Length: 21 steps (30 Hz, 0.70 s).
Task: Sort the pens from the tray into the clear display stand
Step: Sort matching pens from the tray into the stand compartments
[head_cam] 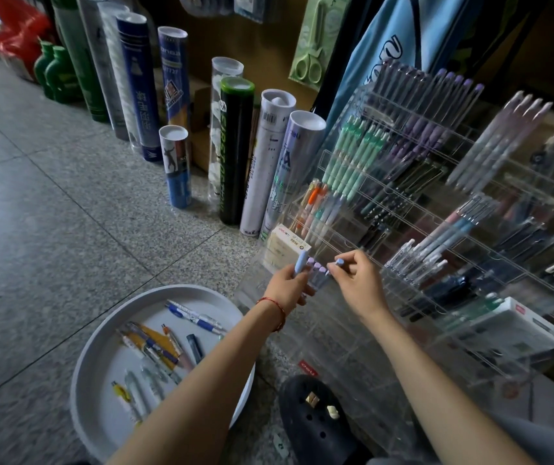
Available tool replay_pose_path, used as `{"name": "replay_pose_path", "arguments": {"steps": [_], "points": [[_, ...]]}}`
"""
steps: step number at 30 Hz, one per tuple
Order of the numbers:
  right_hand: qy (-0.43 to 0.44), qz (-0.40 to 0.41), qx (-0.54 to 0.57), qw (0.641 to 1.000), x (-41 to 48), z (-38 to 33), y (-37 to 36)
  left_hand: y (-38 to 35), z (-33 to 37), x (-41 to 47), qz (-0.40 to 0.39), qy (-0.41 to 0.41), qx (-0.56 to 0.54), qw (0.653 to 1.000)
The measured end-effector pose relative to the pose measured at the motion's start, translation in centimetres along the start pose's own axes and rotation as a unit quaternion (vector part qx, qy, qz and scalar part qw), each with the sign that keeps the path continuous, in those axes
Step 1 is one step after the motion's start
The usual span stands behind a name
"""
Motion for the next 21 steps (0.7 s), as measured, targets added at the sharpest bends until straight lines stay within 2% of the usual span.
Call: {"name": "replay_pose_path", "arguments": {"steps": [4,9,13,15,17,21], "points": [[0.025,-0.027,-0.039,0.999,0.0,-0.7,-0.5,-0.6,-0.5,0.0,-0.01,0.01,0.005,1.0],[-0.012,-0.073,-0.099,0.992,-0.4,0.7,-2.7,-0.3,-0.5,0.2,-0.001,0.013,-0.003,1.0],[-0.021,-0.092,-0.23,0.969,-0.1,0.7,-3.8,0.6,-0.7,0.8,0.027,0.022,0.018,0.999],[-0.041,-0.108,-0.261,0.958,0.0,0.8,-3.9,0.9,-0.8,1.0,0.034,0.024,0.017,0.999],[-0.051,-0.14,-0.228,0.962,0.1,1.1,-4.3,0.8,-0.8,1.0,0.035,0.013,0.01,0.999],[-0.026,-0.135,-0.034,0.99,-0.6,-1.0,-2.2,-0.7,-0.3,0.4,0.009,-0.042,0.029,0.999]]}}
Point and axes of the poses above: each hand's wrist, its own x-axis towards the middle knuckle, its own y-axis out of the back of the hand, z = x × y, the point moved 10 cm from there along x, towards the middle knuckle, and after that the axes turned 13 degrees about -x, right-handed, at the moved point
